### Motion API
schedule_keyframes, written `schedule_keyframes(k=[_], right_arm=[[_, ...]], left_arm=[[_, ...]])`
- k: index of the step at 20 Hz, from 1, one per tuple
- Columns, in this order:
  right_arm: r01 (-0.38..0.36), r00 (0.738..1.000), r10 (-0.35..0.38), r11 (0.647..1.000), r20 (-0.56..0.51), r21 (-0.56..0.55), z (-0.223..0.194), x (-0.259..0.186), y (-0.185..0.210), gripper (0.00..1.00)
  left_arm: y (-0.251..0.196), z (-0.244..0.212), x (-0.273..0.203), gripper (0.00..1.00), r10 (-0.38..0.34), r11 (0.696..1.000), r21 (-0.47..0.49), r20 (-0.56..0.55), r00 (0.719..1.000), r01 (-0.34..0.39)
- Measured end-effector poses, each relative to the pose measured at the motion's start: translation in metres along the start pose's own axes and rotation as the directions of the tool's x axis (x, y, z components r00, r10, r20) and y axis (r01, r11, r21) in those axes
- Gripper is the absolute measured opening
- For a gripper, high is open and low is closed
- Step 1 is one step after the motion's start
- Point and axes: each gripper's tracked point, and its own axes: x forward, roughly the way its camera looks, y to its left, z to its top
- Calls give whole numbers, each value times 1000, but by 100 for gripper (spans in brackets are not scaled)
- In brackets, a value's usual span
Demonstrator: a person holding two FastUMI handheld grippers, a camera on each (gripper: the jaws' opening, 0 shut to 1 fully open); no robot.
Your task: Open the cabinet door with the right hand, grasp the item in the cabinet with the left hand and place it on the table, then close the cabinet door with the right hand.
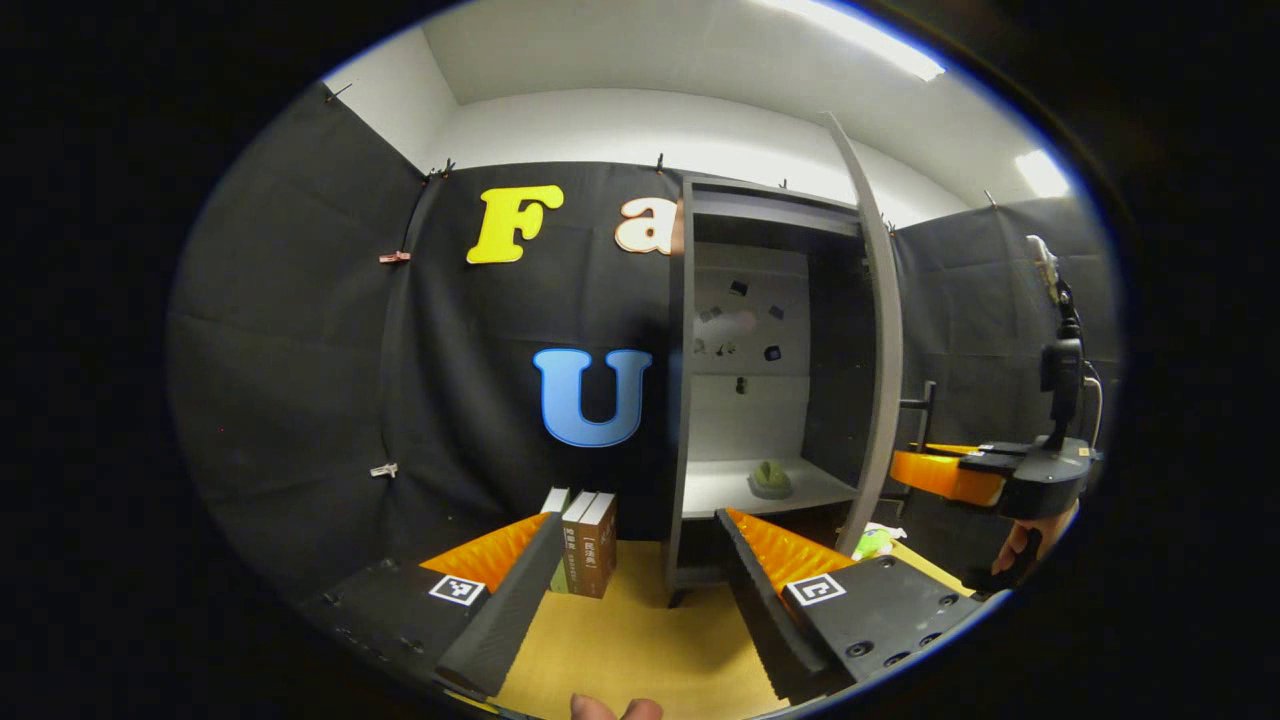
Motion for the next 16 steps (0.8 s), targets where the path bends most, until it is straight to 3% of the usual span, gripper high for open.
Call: schedule_keyframes(k=[8, 12, 16], right_arm=[[102, 995, -102, 995, 7, 1, 4, -30, -50, 12], [120, 992, -121, 993, 23, 11, 8, -44, -69, 17], [124, 992, -123, 992, 36, -26, 13, -50, -90, 18]], left_arm=[[-21, 4, 15, 94, -23, 1000, -5, 28, 999, 23], [-35, 14, 18, 97, -25, 999, -36, 62, 998, 27], [-53, 16, 27, 90, -12, 1000, -3, 60, 998, 12]])
